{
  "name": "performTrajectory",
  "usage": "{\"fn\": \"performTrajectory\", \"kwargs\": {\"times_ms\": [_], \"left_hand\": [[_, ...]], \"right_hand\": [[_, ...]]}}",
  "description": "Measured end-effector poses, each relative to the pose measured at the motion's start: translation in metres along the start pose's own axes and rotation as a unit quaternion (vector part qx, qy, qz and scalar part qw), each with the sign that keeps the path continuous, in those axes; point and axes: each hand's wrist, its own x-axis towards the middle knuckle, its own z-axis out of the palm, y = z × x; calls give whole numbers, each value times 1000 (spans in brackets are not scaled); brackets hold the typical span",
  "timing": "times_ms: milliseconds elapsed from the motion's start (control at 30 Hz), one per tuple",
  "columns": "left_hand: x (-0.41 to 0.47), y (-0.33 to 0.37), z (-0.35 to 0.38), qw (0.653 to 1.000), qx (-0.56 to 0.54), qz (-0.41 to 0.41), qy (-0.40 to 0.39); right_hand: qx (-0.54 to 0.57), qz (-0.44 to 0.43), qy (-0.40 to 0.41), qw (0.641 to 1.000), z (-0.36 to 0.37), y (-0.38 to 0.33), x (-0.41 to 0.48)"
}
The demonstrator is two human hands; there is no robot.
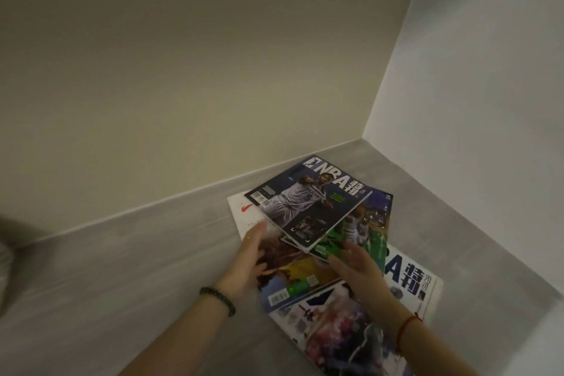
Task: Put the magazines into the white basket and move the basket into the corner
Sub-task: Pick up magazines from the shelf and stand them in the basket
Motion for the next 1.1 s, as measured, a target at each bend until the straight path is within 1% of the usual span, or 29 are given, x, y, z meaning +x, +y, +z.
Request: {"fn": "performTrajectory", "kwargs": {"times_ms": [33,100,133,200,267,300,333,400,467,533,633,700,733,800,867,933,1000,1033,1100], "left_hand": [[11,4,4,1000,-21,-17,11],[32,13,10,997,-74,-9,38],[42,19,13,994,-101,-4,48],[62,30,17,987,-154,1,44],[79,39,19,980,-192,-6,54],[87,43,19,979,-189,-13,72],[95,45,18,982,-164,-16,93],[110,48,17,989,-70,-22,125],[119,49,20,991,-12,-26,130],[122,47,28,992,3,-33,122],[119,41,42,989,-39,-14,139],[116,36,46,988,-68,21,134],[110,34,47,989,-63,42,128],[92,28,40,991,-39,57,115],[70,17,26,994,-50,33,86],[41,6,5,996,-67,-16,59],[12,-4,-23,997,-54,-49,37],[-1,-7,-38,997,-52,-46,31],[-29,-4,-68,997,-65,-6,50]], "right_hand": [[65,30,-4,997,-1,-2,8],[155,67,-13,986,-2,-5,22],[181,81,-14,980,-3,-6,27],[228,108,-13,967,-6,-6,37],[255,142,-20,956,-10,-7,48],[254,161,-23,953,-11,-9,52],[249,177,-24,952,-11,-9,56],[241,198,-29,950,-11,-11,66],[224,215,-41,950,-10,-15,73],[211,233,-43,949,-9,-19,78],[213,242,-37,946,-9,-23,86],[213,239,-30,947,-12,-26,90],[221,230,-15,948,-14,-27,93],[251,207,22,945,-18,-31,98],[289,199,29,936,-23,-36,102],[301,188,19,935,-24,-37,99],[273,143,-10,951,-15,-36,91],[257,112,-21,960,-7,-36,86],[234,43,-44,970,16,-39,72]]}}
